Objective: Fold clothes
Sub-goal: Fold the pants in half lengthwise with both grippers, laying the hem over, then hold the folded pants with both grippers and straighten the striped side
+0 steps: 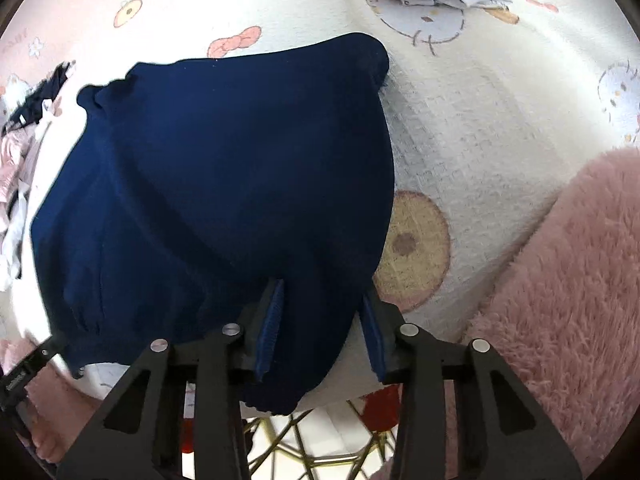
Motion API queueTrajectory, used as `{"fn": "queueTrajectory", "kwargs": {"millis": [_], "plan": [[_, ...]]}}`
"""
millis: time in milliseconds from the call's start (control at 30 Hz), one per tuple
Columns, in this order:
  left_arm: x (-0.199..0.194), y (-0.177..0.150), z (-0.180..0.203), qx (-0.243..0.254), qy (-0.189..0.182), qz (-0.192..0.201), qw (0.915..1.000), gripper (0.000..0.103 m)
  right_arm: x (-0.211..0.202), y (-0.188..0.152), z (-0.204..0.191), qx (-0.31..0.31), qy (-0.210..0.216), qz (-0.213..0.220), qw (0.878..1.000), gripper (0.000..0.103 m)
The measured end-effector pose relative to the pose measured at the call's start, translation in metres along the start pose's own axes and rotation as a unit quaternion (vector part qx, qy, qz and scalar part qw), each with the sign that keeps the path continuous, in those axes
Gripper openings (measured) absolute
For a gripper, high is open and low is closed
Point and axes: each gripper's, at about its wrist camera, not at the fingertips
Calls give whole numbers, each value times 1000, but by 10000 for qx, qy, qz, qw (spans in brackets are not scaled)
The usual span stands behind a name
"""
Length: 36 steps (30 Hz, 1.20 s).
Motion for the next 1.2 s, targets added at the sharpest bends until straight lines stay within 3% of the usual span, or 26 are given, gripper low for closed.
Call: {"fn": "queueTrajectory", "kwargs": {"millis": [100,167,333,433,567,667,767,900,1000,1067,1200], "plan": [[0,0,0,8,-50,-23,10000,18,-2,-1,4,166,693,111,9974,40],[1,-1,2,62,-70,-51,9999,19,-1,0,4,199,789,157,9966,13],[1,-3,0,71,-31,-79,9999,19,-4,4,0,178,891,284,9955,6],[-1,-1,-3,20,-137,-100,9999,19,-18,13,-9,109,1125,591,9918,5],[-2,-1,-6,0,-180,-125,9998,20,-42,47,-42,-520,1508,940,9827,5],[-2,0,-11,-47,-250,-152,9996,20,-54,83,-79,-1164,1886,945,9705,5],[-4,4,-19,-205,-417,-174,9988,20,-79,63,-95,-1734,2083,673,9602,5],[-8,10,-27,-474,-785,-177,9956,22,-18,55,-147,-2195,2288,-78,9484,10],[-8,11,-27,-550,-1038,-222,9928,30,0,41,-160,-2359,2232,-347,9452,20],[-8,11,-25,-580,-1224,-254,9905,33,-11,36,-158,-2455,2379,-258,9394,34],[-2,12,-13,-485,-1477,-356,9872,36,-64,32,-128,-2323,2572,524,9366,38]]}}
Point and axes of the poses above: each gripper's, at about its wrist camera, not at the fingertips, and x roughly the way its jaws point, z to its right, y to its top, and after that the axes turned 13 degrees about -x, right-handed
